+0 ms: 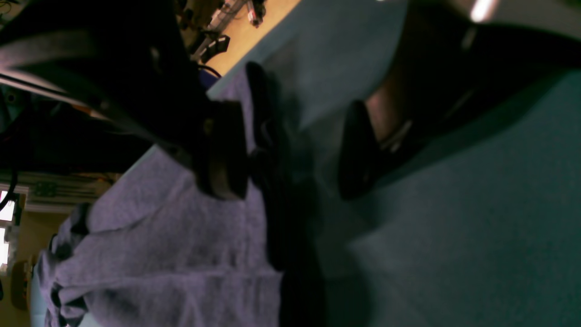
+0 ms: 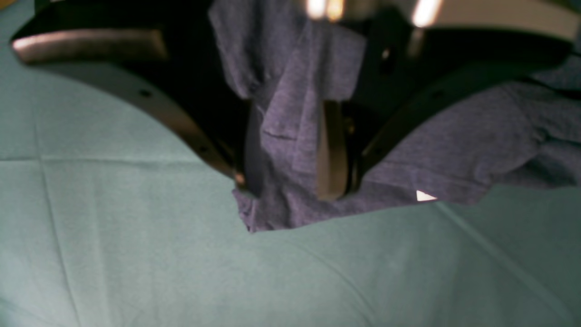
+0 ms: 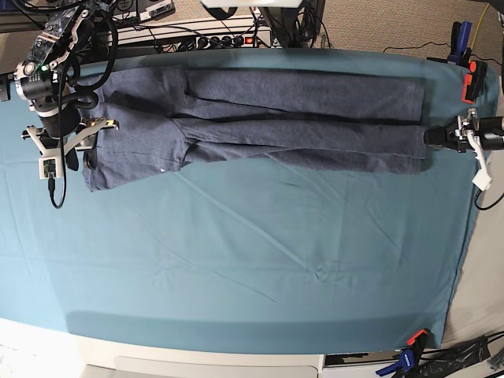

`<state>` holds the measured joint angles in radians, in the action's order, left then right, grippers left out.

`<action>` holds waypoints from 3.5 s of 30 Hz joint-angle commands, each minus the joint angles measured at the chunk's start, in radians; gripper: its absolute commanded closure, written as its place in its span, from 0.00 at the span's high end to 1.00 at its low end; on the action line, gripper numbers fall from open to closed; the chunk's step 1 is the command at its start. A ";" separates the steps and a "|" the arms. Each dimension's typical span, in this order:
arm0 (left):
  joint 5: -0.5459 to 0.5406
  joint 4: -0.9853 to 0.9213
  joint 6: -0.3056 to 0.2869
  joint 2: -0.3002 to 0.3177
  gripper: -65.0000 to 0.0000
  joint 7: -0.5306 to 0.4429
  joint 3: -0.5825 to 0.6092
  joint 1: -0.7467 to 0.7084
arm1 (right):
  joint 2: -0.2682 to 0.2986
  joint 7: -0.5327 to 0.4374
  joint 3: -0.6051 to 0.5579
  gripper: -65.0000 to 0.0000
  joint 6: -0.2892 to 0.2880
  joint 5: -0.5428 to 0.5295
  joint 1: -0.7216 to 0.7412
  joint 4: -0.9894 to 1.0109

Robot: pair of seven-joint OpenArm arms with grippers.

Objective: Fold the T-shirt properly

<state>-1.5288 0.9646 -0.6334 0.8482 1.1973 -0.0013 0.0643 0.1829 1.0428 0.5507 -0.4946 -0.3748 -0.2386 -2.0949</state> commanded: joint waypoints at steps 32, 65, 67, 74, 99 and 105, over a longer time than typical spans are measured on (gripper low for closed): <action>0.045 0.275 -0.022 -0.005 0.51 0.028 0.000 -0.064 | 0.013 -0.023 0.008 0.33 0.004 -0.014 0.006 -0.020; 0.060 0.272 0.000 -0.033 0.51 -0.013 -0.004 0.014 | 0.013 -0.018 0.008 0.33 0.005 -0.018 0.006 -0.020; 0.067 0.271 0.001 -0.033 0.51 -0.016 -0.004 0.016 | 0.013 -0.018 0.008 0.33 0.005 -0.018 0.006 -0.020; 0.071 0.270 0.001 -0.029 0.51 -0.015 -0.004 0.016 | 0.013 -0.018 0.007 0.33 0.005 -0.018 0.006 -0.020; 0.192 0.270 0.043 0.002 0.58 -0.103 -0.004 0.090 | 0.013 -0.018 0.007 0.33 0.005 -0.021 0.006 -0.020; 0.249 0.270 0.069 0.002 0.58 -0.121 -0.004 0.118 | 0.013 -0.018 0.007 0.33 0.005 -0.021 0.006 -0.020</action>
<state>-1.2671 1.2240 -0.5610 0.8234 1.0939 0.0051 0.1638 0.1825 1.0462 0.5526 -0.4946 -0.3866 -0.2386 -2.0949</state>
